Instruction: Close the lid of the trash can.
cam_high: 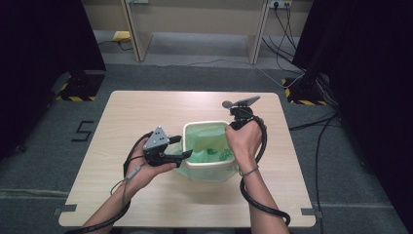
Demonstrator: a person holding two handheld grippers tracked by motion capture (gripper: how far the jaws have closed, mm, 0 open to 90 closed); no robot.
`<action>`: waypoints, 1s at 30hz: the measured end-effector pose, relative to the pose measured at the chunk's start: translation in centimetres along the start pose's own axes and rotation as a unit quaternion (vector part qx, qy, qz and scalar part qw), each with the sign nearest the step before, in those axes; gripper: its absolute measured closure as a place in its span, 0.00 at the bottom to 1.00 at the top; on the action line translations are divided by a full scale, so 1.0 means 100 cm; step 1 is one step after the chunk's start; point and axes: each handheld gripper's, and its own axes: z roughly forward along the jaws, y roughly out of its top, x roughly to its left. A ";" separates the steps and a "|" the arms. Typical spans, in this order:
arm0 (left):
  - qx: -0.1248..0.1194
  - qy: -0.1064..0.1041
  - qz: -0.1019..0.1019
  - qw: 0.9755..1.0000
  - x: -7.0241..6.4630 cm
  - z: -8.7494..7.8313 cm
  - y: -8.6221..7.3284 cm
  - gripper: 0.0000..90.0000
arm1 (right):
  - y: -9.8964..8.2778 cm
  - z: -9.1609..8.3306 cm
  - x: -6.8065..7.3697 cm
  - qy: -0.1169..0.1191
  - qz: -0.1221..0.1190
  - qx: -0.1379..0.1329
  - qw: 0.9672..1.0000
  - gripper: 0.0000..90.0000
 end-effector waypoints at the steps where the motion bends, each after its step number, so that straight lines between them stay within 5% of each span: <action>1: 0.001 0.000 0.000 1.000 0.000 0.000 0.000 0.37 | 0.000 0.001 -0.001 -0.001 0.001 0.002 1.000 0.88; 7: 0.006 0.003 0.003 1.000 0.001 0.004 0.001 0.39 | -0.002 0.007 -0.001 0.001 -0.006 0.011 1.000 0.86; 17: 0.013 0.012 0.003 1.000 0.007 0.012 0.000 0.43 | -0.004 0.000 0.001 0.007 -0.019 -0.015 1.000 0.77; 30: 0.015 0.030 0.018 0.999 0.014 0.020 0.002 0.49 | -0.011 -0.006 -0.001 0.007 -0.030 -0.036 0.999 0.89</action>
